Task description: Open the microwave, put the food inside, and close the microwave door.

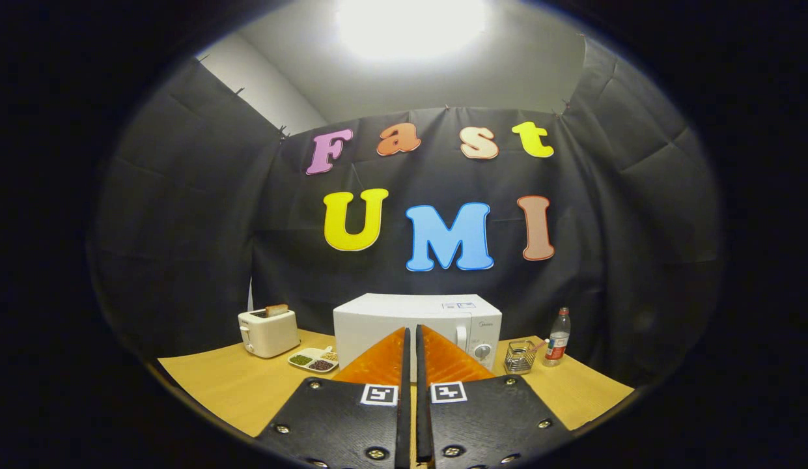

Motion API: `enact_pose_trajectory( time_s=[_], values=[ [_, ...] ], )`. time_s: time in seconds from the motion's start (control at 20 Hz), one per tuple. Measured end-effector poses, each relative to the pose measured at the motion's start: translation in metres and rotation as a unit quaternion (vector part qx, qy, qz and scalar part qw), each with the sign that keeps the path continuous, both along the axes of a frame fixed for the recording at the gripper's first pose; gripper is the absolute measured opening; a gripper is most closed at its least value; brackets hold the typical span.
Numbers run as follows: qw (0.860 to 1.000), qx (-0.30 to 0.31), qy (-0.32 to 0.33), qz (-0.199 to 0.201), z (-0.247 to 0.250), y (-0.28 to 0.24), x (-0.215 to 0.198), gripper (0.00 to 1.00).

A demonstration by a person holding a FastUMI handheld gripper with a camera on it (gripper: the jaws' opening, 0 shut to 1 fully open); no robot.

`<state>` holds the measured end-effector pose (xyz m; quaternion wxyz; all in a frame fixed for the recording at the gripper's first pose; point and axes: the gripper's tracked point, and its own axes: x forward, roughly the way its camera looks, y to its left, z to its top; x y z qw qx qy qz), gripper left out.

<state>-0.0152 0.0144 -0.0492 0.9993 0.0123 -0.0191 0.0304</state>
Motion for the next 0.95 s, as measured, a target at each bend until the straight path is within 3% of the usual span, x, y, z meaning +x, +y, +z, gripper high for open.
enact_pose_trajectory(
  time_s=[0.3, 0.4, 0.55, 0.65, 0.95],
  values=[
    [1.0, -0.021, 0.007, -0.011, -0.005, 0.005, 0.0, 0.04],
    [1.0, -0.013, 0.021, -0.003, -0.011, 0.011, 0.001, 0.13],
    [0.999, -0.013, 0.037, -0.027, -0.013, 0.0, 0.0, 0.99],
    [0.998, -0.016, 0.034, -0.042, -0.01, -0.005, 0.001, 0.97],
    [0.999, -0.006, 0.021, -0.037, -0.003, 0.001, -0.005, 0.97]
  ],
)
